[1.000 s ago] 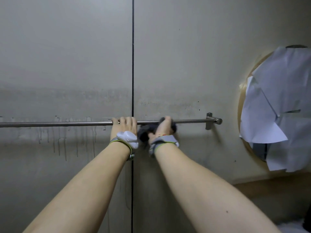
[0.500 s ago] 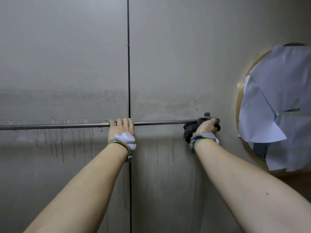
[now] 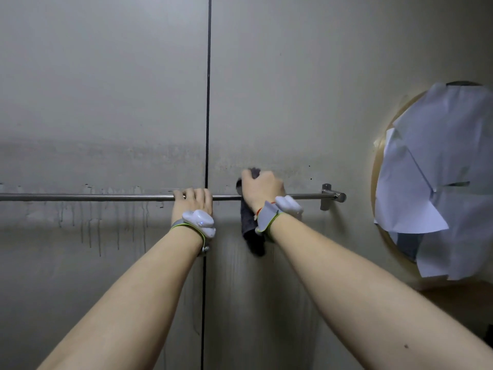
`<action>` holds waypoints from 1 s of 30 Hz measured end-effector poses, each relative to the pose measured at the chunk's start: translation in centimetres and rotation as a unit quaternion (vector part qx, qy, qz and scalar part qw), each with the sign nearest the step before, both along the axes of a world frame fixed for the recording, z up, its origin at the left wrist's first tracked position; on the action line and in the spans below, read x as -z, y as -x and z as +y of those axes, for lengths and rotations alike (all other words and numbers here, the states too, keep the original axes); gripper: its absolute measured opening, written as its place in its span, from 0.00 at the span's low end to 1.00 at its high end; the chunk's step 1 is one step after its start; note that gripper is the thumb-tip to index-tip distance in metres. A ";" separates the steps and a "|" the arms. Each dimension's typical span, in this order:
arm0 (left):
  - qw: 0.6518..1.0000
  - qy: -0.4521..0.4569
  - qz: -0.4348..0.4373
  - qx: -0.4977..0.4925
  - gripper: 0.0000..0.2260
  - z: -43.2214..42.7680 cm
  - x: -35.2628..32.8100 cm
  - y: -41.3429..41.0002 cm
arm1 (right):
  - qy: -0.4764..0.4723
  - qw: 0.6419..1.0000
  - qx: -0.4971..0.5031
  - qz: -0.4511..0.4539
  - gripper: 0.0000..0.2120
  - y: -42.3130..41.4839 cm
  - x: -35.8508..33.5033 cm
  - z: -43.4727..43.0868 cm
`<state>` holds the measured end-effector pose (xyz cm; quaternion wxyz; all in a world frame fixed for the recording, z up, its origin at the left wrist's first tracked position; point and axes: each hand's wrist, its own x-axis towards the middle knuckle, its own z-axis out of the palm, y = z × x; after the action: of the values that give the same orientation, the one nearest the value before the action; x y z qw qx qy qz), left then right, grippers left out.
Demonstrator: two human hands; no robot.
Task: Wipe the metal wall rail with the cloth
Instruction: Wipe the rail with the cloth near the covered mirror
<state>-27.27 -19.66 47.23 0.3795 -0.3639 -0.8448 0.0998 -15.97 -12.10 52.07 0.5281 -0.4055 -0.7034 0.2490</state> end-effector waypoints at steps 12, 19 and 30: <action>1.000 0.009 0.017 0.004 0.24 0.1 0.4 -0.1 | -0.318 0.872 -0.142 -0.344 0.27 1.5 2.4 5.1; 1.000 0.009 0.004 -0.001 0.28 0.0 -0.1 -0.3 | -0.410 0.824 -0.129 -0.369 0.23 -0.2 1.7 6.5; 0.998 0.031 -0.030 -0.039 0.20 0.7 -1.9 -2.4 | -0.271 0.874 0.080 -0.395 0.27 -12.4 2.1 17.2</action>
<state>-24.90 -18.92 49.16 0.3386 -0.3455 -0.8655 0.1300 -3.54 5.06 49.93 0.3136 -0.3660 -0.8585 -0.1750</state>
